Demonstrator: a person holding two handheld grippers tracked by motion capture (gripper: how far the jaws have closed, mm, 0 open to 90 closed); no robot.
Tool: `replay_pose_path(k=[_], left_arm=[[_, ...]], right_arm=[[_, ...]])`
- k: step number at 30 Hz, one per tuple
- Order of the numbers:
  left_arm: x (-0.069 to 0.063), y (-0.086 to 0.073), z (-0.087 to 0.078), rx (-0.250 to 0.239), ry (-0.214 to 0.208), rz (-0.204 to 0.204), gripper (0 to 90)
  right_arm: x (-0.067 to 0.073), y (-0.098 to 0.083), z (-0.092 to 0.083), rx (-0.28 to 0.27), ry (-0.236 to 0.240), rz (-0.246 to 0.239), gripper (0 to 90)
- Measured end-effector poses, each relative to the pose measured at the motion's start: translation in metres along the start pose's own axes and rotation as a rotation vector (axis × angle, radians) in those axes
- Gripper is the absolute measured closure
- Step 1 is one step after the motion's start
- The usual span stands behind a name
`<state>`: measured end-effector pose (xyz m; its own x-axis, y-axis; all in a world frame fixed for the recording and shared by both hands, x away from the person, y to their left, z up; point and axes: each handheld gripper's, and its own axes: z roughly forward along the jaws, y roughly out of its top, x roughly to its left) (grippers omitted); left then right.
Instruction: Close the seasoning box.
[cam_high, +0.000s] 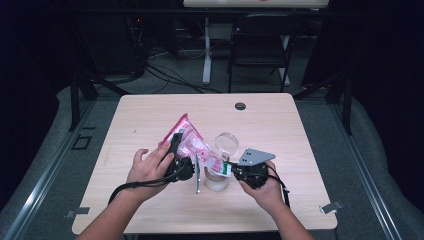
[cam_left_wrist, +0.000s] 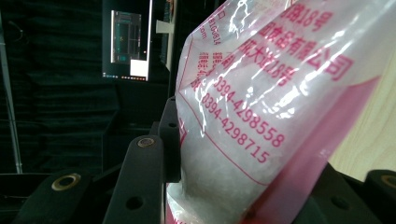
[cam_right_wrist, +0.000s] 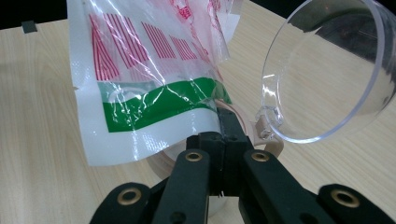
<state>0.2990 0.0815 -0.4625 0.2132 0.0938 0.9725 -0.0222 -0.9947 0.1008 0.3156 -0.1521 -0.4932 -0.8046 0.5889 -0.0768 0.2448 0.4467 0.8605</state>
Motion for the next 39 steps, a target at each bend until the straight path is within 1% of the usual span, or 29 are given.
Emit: replay_pose_path(k=[5,6,17,29,33,39], left_arm=[[0.0012,0.0017,-0.0012,-0.002,0.011,0.008,65.4],[0.0009,0.0016,-0.0009,-0.008,0.017,0.009,65.4],[-0.0002,0.0030,-0.0016,-0.005,0.024,0.013,65.5],[-0.0008,0.0039,-0.0012,-0.010,0.024,0.009,65.5],[-0.0011,0.0042,-0.0008,-0.019,0.028,0.009,65.5],[-0.0005,0.0048,-0.0013,-0.017,0.027,0.009,65.6]], right_arm=[[-0.0003,0.0002,-0.0007,-0.001,-0.005,0.003,90.0],[-0.0003,0.0002,-0.0008,-0.001,-0.005,0.002,90.0],[-0.0009,-0.0002,-0.0012,0.001,-0.006,0.006,90.0],[-0.0017,-0.0008,-0.0018,0.001,-0.007,0.005,90.0],[-0.0021,-0.0012,-0.0023,0.003,-0.010,0.007,90.0],[-0.0027,-0.0014,-0.0026,0.002,-0.009,0.007,90.0]])
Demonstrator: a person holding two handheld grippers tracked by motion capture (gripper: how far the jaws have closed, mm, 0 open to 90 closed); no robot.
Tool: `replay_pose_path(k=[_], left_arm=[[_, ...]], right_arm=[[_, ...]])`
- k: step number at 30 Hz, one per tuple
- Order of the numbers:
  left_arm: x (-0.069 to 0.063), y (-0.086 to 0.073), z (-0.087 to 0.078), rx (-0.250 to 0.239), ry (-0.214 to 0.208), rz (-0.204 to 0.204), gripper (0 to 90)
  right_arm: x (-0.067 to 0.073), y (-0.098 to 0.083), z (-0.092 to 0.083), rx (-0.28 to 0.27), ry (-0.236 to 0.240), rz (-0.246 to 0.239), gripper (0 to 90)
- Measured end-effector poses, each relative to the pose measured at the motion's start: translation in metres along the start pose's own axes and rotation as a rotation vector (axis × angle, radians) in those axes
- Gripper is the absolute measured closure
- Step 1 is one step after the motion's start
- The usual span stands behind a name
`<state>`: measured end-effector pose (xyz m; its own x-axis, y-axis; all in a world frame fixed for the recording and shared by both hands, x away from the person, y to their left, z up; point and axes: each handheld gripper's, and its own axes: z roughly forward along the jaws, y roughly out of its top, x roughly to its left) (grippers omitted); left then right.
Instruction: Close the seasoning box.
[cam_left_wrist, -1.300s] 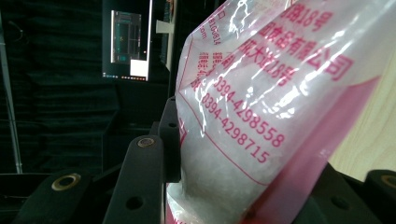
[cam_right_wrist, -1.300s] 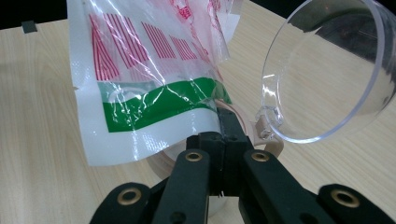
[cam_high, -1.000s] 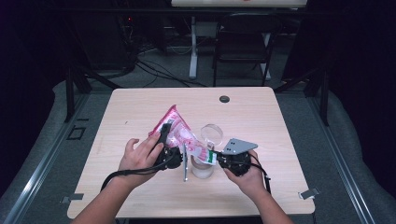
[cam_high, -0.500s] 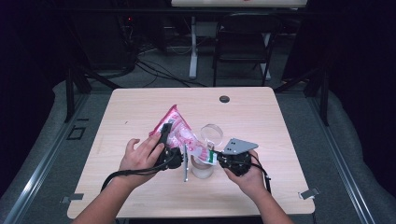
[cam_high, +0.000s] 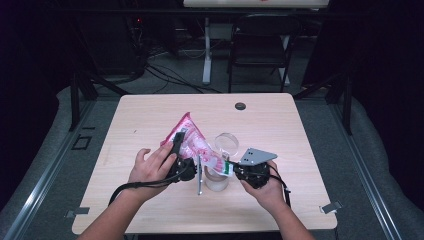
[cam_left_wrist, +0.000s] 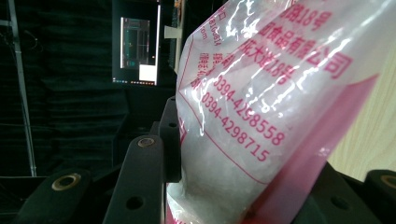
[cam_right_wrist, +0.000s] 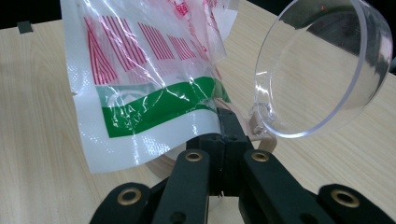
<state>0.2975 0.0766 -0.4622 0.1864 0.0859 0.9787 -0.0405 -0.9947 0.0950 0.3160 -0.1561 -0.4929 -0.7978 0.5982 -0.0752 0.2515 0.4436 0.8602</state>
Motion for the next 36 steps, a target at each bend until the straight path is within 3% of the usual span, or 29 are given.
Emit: replay_pose_path(k=[36], left_arm=[[0.0006,-0.0025,-0.0035,-0.004,-0.002,-0.001,66.2]], right_arm=[[0.0033,-0.0002,0.0013,0.004,0.006,-0.003,90.0]])
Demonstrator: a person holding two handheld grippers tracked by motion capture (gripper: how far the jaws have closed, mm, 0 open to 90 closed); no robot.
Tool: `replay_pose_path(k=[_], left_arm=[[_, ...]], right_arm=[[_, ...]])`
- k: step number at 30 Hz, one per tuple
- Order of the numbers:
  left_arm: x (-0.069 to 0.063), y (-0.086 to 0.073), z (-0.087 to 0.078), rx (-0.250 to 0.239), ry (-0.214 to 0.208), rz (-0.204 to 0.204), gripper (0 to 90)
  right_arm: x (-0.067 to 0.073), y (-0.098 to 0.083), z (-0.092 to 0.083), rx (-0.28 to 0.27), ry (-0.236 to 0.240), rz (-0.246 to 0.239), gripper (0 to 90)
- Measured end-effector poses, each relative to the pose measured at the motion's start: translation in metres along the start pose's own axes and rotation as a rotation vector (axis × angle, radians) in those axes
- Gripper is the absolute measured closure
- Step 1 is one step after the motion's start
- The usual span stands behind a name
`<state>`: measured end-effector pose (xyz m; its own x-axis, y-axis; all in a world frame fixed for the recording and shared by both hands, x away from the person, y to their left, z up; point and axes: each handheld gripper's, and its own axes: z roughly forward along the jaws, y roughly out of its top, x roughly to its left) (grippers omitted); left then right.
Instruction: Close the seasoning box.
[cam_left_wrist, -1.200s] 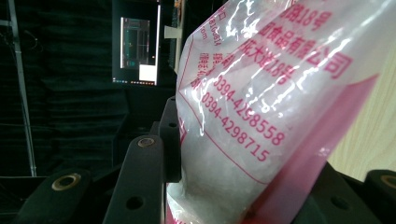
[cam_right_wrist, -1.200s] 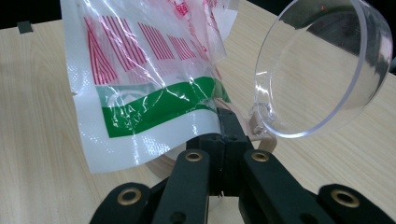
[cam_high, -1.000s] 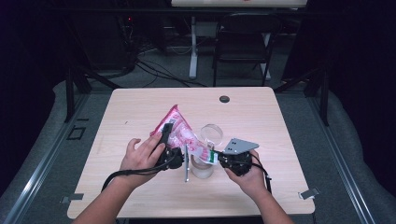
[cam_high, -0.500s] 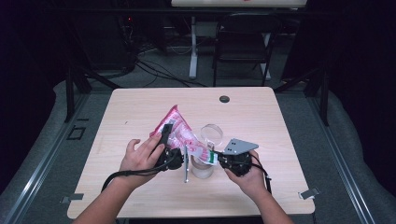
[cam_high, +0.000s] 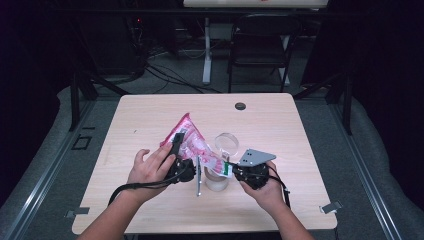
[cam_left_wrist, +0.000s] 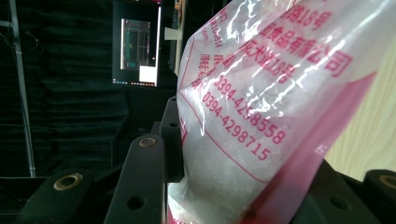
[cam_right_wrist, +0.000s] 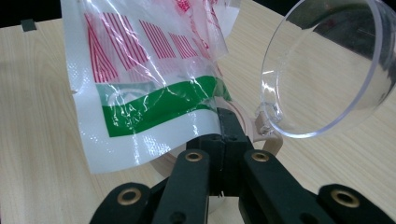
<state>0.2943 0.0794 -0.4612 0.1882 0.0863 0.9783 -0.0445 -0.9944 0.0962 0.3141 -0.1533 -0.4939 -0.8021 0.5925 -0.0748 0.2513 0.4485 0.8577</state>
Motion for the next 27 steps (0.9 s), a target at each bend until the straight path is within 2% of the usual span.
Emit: replay_pose_path(k=[27], left_arm=[[0.0008,-0.0013,-0.0004,-0.004,-0.003,-0.006,66.9]], right_arm=[[-0.0004,0.0011,0.0010,-0.001,0.010,0.001,90.0]])
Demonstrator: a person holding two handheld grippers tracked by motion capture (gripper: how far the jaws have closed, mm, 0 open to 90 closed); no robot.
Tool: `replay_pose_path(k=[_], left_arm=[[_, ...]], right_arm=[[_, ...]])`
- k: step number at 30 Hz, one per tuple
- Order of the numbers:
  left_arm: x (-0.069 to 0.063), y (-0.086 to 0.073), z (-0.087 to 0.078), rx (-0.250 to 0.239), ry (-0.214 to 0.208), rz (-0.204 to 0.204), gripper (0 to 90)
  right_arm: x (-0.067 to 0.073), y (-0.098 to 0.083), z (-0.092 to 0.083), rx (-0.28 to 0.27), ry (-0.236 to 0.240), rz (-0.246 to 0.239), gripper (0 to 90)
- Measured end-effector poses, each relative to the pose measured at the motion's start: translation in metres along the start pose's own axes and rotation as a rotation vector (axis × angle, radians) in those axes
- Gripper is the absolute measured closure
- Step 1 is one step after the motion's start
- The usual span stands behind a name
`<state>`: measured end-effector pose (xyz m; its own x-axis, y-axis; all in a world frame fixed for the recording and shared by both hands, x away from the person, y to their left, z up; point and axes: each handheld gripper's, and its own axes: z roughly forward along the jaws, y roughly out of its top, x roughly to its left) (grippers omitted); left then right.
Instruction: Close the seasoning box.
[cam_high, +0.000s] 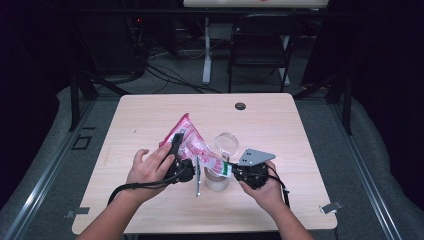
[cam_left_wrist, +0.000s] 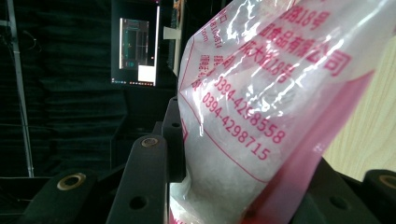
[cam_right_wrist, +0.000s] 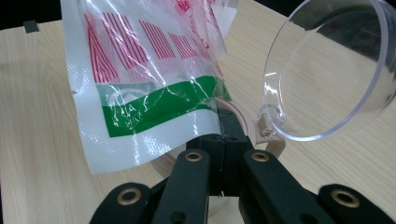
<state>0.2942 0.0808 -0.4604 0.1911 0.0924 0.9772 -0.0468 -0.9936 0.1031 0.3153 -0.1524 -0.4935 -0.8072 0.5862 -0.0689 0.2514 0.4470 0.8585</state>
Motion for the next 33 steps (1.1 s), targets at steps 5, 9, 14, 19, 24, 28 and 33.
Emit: replay_pose_path(k=[5,9,14,19,24,28,33], left_arm=[[-0.0002,0.0000,-0.0004,-0.009,0.008,0.003,67.0],[-0.0008,-0.0001,-0.0013,-0.005,0.010,0.002,67.0],[-0.0004,0.0000,-0.0019,-0.008,0.015,0.003,67.1],[-0.0007,-0.0006,-0.0018,-0.018,0.022,0.001,67.1],[-0.0004,-0.0005,-0.0027,-0.013,0.019,0.002,67.1],[-0.0010,-0.0009,-0.0025,-0.021,0.024,0.000,67.1],[-0.0006,-0.0009,-0.0030,-0.015,0.023,0.005,67.1]], right_arm=[[-0.0009,0.0000,0.0003,-0.001,0.003,0.008,90.0],[-0.0009,-0.0002,0.0005,0.000,0.002,0.009,90.0],[-0.0007,-0.0002,0.0007,-0.001,0.002,0.008,90.0],[-0.0006,-0.0002,0.0011,-0.002,0.002,0.009,90.0],[-0.0002,-0.0003,0.0014,-0.001,0.002,0.008,90.0],[0.0002,-0.0005,0.0015,0.001,0.003,0.005,90.0],[0.0004,-0.0006,0.0021,0.003,0.005,0.005,90.0]])
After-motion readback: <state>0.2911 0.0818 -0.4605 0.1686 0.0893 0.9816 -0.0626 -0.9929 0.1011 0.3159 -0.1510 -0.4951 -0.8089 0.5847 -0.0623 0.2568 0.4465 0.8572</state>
